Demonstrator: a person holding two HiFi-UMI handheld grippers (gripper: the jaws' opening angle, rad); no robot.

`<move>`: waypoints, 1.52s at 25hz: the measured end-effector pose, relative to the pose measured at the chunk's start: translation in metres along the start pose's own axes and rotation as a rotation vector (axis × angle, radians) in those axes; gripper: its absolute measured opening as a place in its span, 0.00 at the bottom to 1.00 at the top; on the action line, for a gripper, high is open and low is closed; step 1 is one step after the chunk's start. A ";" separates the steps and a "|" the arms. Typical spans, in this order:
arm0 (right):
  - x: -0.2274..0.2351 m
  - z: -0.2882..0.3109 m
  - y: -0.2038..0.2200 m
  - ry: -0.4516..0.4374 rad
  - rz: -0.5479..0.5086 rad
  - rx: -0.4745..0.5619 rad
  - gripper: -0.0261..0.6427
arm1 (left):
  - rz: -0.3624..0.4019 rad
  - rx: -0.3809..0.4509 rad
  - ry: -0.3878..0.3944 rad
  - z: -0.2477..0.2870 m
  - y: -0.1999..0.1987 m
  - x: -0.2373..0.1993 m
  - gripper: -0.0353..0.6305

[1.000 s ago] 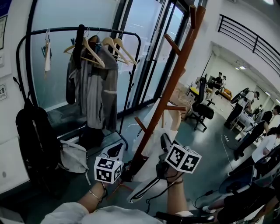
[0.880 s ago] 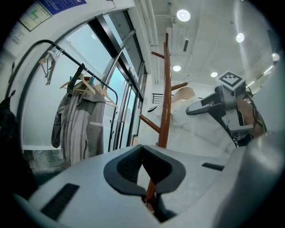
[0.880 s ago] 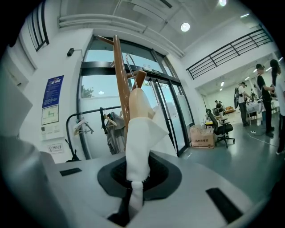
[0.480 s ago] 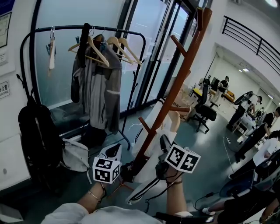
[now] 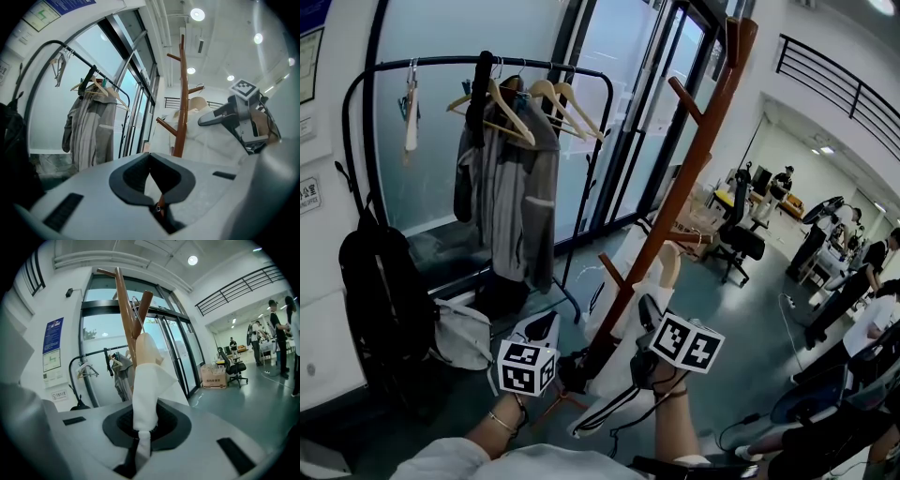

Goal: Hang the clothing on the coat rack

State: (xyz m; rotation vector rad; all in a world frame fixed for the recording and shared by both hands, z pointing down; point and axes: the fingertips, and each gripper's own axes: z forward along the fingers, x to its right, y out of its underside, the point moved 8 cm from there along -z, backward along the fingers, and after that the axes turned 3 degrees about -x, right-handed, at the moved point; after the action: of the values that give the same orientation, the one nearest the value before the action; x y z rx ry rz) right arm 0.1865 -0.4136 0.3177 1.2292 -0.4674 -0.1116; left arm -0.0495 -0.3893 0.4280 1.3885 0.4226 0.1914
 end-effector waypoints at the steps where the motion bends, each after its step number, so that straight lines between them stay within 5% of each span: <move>1: 0.000 0.001 0.001 0.000 0.001 -0.002 0.10 | -0.001 -0.001 0.000 0.001 0.001 -0.001 0.07; 38: 0.002 0.015 0.015 -0.045 -0.024 -0.082 0.17 | -0.020 -0.038 0.001 0.002 0.014 0.001 0.07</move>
State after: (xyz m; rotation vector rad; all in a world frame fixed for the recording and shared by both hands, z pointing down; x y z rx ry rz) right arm 0.1797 -0.4227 0.3362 1.1536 -0.4825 -0.1772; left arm -0.0464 -0.3879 0.4419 1.3470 0.4313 0.1826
